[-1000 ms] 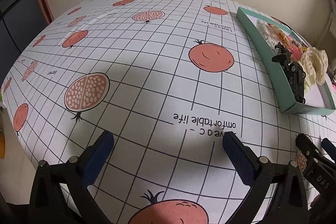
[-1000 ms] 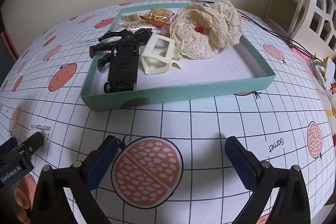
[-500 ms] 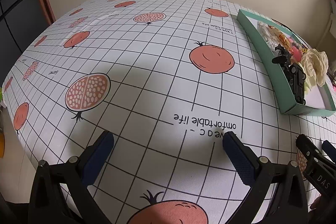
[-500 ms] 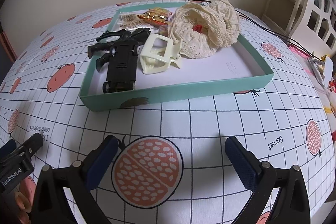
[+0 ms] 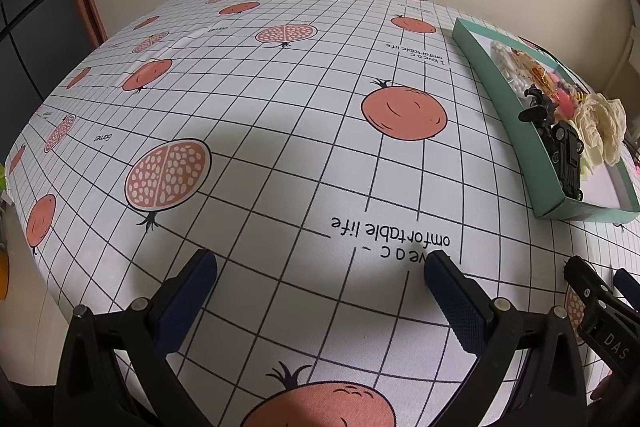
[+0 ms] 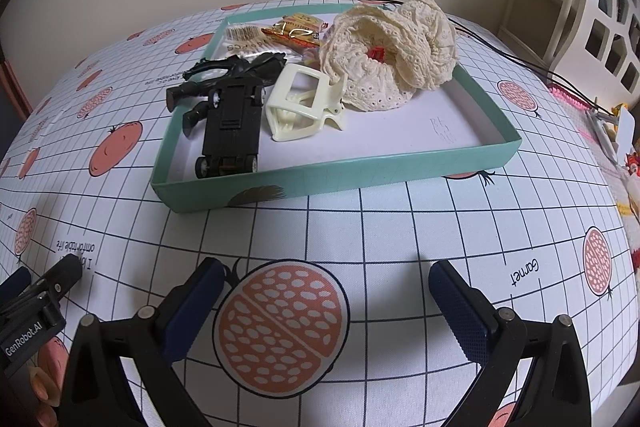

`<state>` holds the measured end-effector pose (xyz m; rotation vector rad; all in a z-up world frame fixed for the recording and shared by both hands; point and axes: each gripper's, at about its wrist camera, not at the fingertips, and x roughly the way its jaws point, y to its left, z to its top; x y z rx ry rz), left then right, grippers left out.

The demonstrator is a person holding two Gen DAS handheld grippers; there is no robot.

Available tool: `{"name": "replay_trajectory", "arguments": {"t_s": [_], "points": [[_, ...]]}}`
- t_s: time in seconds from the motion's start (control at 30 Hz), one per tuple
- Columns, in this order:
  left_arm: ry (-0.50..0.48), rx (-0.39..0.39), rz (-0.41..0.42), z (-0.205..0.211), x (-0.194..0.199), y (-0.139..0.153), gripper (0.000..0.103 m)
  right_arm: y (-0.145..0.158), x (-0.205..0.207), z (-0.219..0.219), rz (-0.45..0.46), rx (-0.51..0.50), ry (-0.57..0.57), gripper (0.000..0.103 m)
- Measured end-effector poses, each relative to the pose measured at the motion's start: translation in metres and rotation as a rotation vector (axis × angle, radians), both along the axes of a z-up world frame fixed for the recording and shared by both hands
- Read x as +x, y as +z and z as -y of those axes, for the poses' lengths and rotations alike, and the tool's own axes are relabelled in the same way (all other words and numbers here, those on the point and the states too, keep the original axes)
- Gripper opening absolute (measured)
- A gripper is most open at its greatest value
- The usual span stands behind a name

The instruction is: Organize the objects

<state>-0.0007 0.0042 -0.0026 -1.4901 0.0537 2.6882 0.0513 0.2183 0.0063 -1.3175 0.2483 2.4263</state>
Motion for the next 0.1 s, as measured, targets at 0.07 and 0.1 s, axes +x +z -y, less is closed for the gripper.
{"name": "replay_trajectory", "arguments": {"t_s": [0.07,0.1], "points": [[0.001,0.0,0.0,-0.0001,0.0,0.0001,0.103,0.0,0.0,0.0,0.0,0.0,0.0,0.103],[0.001,0.0,-0.001,0.0,0.0,0.0001,0.103,0.0,0.0,0.0,0.0,0.0,0.0,0.103]]}}
